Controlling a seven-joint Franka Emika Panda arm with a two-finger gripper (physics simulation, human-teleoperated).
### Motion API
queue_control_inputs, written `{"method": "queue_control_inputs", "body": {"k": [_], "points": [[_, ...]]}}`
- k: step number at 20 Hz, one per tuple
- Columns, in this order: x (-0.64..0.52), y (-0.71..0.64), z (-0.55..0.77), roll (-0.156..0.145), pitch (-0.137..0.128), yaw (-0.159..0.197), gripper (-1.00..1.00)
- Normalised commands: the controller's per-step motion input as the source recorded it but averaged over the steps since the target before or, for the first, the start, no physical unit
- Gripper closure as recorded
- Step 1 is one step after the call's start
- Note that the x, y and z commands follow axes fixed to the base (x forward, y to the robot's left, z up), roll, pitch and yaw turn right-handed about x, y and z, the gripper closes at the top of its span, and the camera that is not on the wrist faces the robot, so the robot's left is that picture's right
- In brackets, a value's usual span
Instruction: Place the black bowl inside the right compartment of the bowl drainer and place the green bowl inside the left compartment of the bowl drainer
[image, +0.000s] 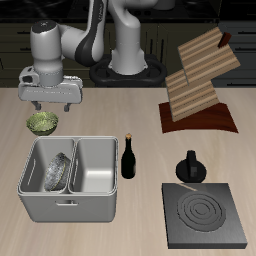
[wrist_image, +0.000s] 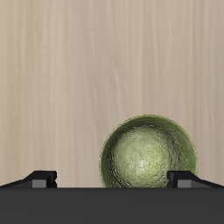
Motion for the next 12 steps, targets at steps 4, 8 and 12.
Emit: {"method": "queue_control_inputs", "body": {"k": [4, 8, 12], "points": [[-0.02, 0.0, -0.27, -0.014, 0.018, -0.034, -1.0], [-0.02, -0.04, -0.31, -0.009, 0.027, -0.037, -1.0], [-0.06, 0.03, -0.34, -0.003, 0.038, -0.017, -1.0]]}}
